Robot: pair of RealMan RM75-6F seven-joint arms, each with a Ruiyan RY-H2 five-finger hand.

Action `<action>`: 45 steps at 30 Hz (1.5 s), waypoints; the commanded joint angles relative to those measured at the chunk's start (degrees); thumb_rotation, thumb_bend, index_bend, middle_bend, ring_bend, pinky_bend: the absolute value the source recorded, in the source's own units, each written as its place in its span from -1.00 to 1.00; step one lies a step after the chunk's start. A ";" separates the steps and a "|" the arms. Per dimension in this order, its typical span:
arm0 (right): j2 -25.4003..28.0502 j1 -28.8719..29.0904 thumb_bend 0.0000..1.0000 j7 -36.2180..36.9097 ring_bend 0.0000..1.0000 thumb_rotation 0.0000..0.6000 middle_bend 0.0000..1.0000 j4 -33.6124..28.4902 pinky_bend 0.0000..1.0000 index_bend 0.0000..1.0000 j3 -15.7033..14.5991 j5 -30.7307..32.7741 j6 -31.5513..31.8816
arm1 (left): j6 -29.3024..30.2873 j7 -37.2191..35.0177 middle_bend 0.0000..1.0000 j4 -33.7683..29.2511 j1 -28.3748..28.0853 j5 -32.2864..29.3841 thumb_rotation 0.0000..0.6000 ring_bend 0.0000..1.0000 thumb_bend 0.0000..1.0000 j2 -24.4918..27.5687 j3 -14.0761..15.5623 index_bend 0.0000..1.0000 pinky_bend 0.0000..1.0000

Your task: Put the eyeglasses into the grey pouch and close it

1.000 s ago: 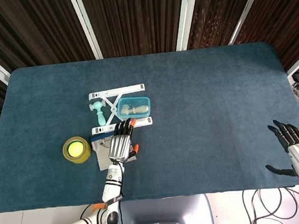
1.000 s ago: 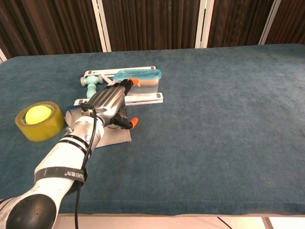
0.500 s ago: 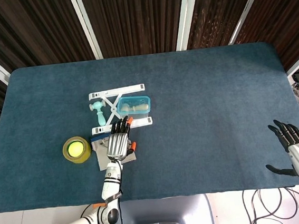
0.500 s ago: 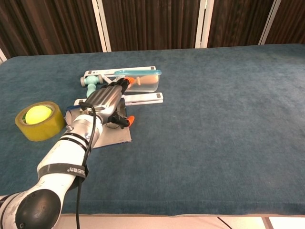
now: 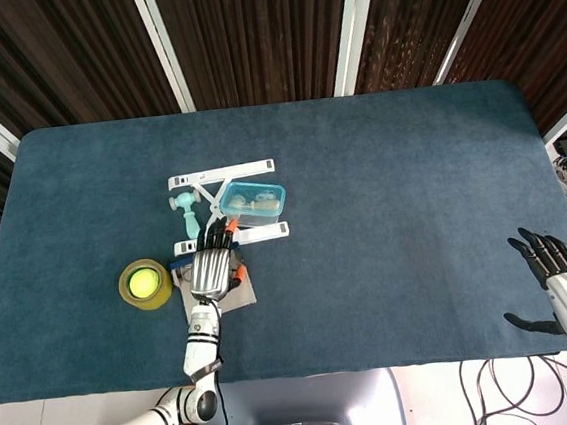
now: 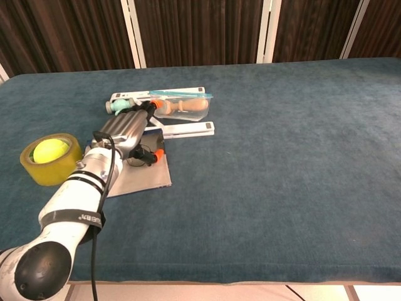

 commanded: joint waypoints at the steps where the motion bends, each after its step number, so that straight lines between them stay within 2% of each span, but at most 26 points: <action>1: -0.02 0.04 -0.65 -0.04 -1.00 1.00 -1.00 0.01 -0.89 -1.00 0.04 0.08 -0.07 | -0.01 0.22 -1.00 -0.13 0.26 -0.22 1.00 -1.00 -0.35 0.42 -0.04 -1.00 -0.97; 9: -0.02 0.00 -0.66 -0.17 -1.00 1.00 -1.00 -0.03 -0.89 -1.00 -0.08 -0.14 0.00 | -0.10 -0.04 -1.00 -0.86 0.63 -0.62 1.00 -1.00 -0.35 1.38 -0.12 -1.00 -0.97; 22: 0.20 -0.13 -0.66 0.23 -1.00 1.00 -1.00 -0.05 -0.89 -1.00 -0.26 -0.58 0.31 | 2.44 -0.90 -1.00 -6.00 1.50 1.11 1.00 -1.00 -0.32 3.50 0.68 -1.00 -0.96; 32: 0.19 -0.19 -0.65 0.25 -1.00 1.00 -1.00 0.00 -0.89 -1.00 -0.48 -1.12 0.53 | 3.07 2.61 -1.00 -14.42 5.45 1.65 1.00 -1.00 -0.32 7.97 5.17 -1.00 -0.96; 37: 0.13 -0.25 -0.66 0.10 -1.00 1.00 -1.00 -0.01 -0.89 -1.00 -0.60 -1.38 0.67 | 3.69 4.10 -1.00 -15.60 6.78 2.58 1.00 -1.00 -0.32 9.15 7.32 -1.00 -0.96; 45: 0.22 -0.35 -0.66 0.30 -1.00 1.00 -1.00 -0.02 -0.89 -1.00 -0.65 -1.50 0.92 | 2.31 6.31 -1.00 -16.14 7.16 1.33 1.00 -1.00 -0.32 9.45 7.65 -1.00 -0.96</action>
